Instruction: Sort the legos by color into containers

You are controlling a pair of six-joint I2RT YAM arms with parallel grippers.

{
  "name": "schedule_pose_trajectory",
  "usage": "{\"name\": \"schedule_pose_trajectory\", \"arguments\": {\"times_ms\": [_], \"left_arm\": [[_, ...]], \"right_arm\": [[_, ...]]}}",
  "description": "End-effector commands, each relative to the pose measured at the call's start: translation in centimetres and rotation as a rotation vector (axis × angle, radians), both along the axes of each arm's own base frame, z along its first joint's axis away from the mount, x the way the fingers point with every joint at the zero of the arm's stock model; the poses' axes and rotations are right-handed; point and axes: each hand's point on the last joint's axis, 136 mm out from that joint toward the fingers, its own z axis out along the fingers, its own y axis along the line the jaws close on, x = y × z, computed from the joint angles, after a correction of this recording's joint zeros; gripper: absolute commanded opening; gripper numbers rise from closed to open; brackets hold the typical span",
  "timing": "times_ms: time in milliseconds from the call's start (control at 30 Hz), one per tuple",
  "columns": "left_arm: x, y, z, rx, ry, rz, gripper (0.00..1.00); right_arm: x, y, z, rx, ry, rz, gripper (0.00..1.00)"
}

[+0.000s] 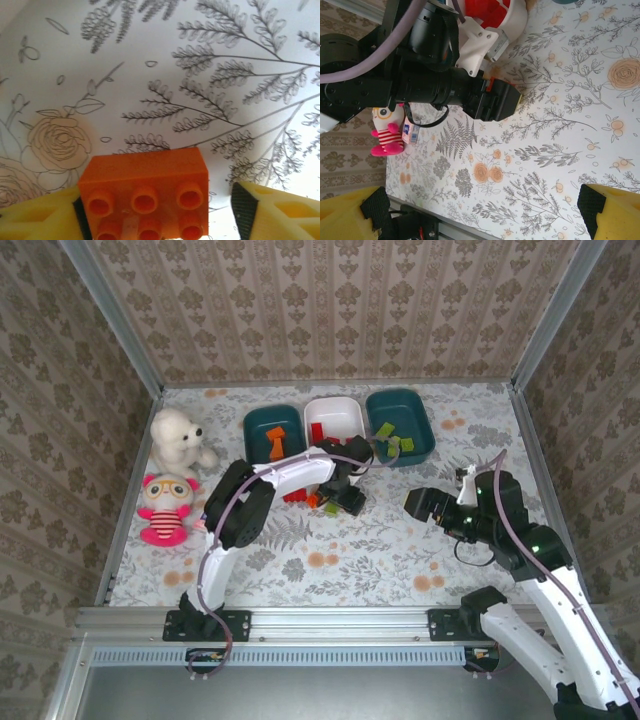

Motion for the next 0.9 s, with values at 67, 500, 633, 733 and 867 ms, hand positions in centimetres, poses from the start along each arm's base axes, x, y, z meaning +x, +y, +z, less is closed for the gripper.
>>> {"name": "schedule_pose_trajectory", "arguments": {"times_ms": [67,500,633,733,867], "left_arm": [[0.0,0.0,0.4,0.034,-0.027,0.000,0.56],[4.6,4.7,13.9,-0.112,-0.240,0.196,0.47],[7.6,8.0,15.1,-0.156,-0.255,0.261,0.47],[10.7,10.0,15.1,-0.195,-0.257,0.313,0.47],[14.8,11.6,14.4,-0.211,-0.252,0.348,0.47]], "right_arm": [[0.3,0.4,0.9,0.012,-0.017,0.015,1.00],[0.7,0.7,0.7,-0.004,-0.009,0.035,1.00],[1.4,1.1,0.6,0.007,-0.008,0.046,1.00],[1.9,1.5,0.5,0.015,-0.002,0.056,1.00],[2.3,1.8,0.9,0.015,-0.007,0.069,1.00]]}}
